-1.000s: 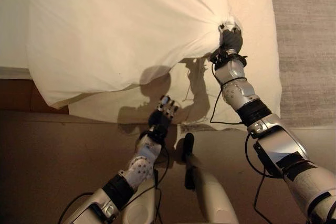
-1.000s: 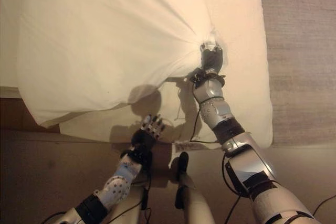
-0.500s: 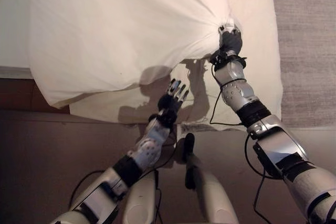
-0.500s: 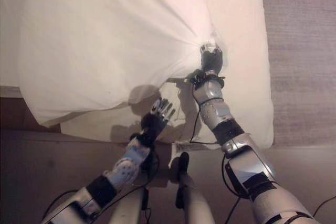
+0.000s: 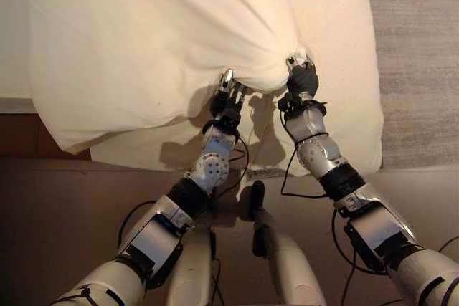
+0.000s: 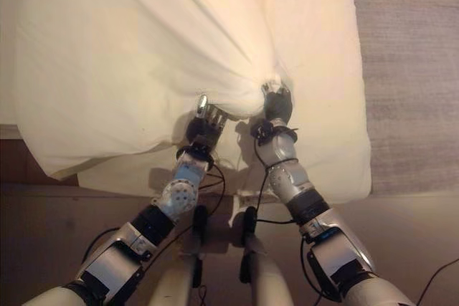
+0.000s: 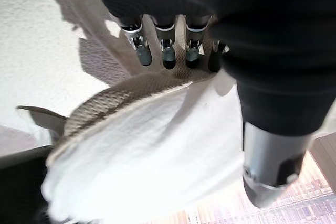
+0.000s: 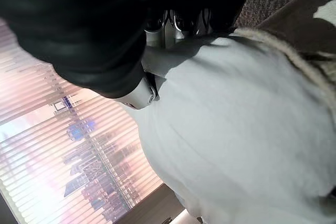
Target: Make the bed
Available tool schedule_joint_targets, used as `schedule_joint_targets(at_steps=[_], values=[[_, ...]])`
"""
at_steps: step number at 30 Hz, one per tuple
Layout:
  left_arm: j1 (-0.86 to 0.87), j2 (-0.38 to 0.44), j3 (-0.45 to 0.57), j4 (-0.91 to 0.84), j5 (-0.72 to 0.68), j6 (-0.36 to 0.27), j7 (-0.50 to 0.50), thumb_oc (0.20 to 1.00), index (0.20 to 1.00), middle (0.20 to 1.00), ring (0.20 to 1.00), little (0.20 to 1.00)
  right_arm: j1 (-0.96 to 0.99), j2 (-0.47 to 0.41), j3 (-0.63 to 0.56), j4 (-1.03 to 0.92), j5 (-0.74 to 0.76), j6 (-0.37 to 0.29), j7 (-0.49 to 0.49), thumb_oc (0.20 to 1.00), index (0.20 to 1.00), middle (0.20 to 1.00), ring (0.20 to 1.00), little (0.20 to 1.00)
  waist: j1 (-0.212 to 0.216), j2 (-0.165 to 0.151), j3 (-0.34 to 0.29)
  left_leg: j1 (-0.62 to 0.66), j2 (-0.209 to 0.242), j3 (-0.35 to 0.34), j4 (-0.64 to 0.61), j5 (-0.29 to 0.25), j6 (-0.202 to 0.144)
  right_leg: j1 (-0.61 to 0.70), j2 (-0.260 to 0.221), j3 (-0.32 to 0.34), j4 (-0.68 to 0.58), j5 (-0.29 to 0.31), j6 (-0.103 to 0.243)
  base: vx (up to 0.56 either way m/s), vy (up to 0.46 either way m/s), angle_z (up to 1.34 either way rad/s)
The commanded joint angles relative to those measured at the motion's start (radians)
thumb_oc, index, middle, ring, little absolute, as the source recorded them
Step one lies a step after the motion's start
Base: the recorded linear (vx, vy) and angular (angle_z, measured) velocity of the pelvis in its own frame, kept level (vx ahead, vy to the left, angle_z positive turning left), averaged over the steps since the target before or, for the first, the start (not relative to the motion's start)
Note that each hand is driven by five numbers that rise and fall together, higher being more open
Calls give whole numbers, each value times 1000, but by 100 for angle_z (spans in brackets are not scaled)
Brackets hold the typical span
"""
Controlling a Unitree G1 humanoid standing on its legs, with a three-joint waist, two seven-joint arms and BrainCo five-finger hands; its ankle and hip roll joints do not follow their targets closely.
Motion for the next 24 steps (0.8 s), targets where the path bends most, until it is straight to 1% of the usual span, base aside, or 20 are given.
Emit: schedule_joint_targets(at_steps=[1, 3, 5, 15, 18, 19, 20, 21, 24], values=[[-39, -76, 85, 84, 17, -38, -4, 1000, 1000, 1000, 1000, 1000, 157, -16, -30, -135, -22, -83, 9, 200, 200, 200, 200, 200, -57, 8, -119, 2, -5, 16, 1, -40, 2, -24, -22, -2, 79, -70, 103, 3, -5, -6], [-36, -81, 92, 83, 24, -40, -2, 1000, 1000, 1000, 1000, 1000, 167, -15, -33, -141, -27, -80, 8, 200, 200, 200, 200, 200, -60, 9, -120, 3, -4, 17, 2, -41, 1, -25, -20, 0, 80, -71, 102, 8, -22, -4], [-28, -101, 108, 81, 20, -59, 7, 1000, 1000, 1000, 1000, 1000, 174, -11, -39, -142, -35, -80, 4, 200, 200, 200, 200, 200, -62, 8, -122, 4, -3, 17, 2, -41, -2, -23, -17, -1, 77, -72, 99, 6, -22, -1], [7, -129, 133, 71, 11, -71, 9, 1000, 1000, 1000, 1000, 1000, 185, -12, -56, -157, -46, -90, -5, 200, 200, 200, 200, 200, -64, 3, -128, 4, 4, 18, 11, -47, -5, -20, -11, 0, 77, -76, 95, 2, -10, 0], [0, -159, 162, 85, 21, -84, 36, 1000, 1000, 1000, 1000, 1000, 221, -14, -86, -230, -52, -117, -17, 200, 200, 200, 200, 200, -73, 3, -131, 3, 5, 13, 19, -50, -7, -20, -9, 2, 88, -85, 92, 14, -47, 2], [0, -159, 162, 85, 21, -84, 36, 1000, 1000, 1000, 1000, 1000, 221, -14, -86, -231, -53, -117, -18, 200, 200, 200, 200, 200, -73, 3, -131, 3, 5, 13, 19, -50, -7, -20, -9, 2, 88, -85, 92, 14, -27, 7], [0, -162, 181, 105, 35, -82, 51, 1000, 1000, 1000, 1000, 1000, 231, -14, -105, -258, -47, -137, -20, 200, 200, 200, 200, 200, -77, 3, -134, 4, 6, 11, 26, -56, -6, -22, -9, 2, 99, -91, 90, 10, -17, 8], [0, -163, 182, 106, 36, -82, 51, 1000, 1000, 1000, 1000, 1000, 231, -14, -105, -259, -47, -137, -20, 200, 200, 200, 200, 200, -77, 3, -135, 3, 6, 11, 27, -56, -6, -23, -9, 2, 100, -91, 90, 12, -21, 9], [-4, -160, 220, 143, 49, -79, 66, 1000, 1000, 1000, 1000, 1000, 218, -21, -143, -299, -35, -180, -38, 200, 200, 200, 200, 200, -82, -2, -144, 6, 8, 15, 37, -67, -5, -26, -4, 10, 109, -95, 89, 14, -18, 8]])
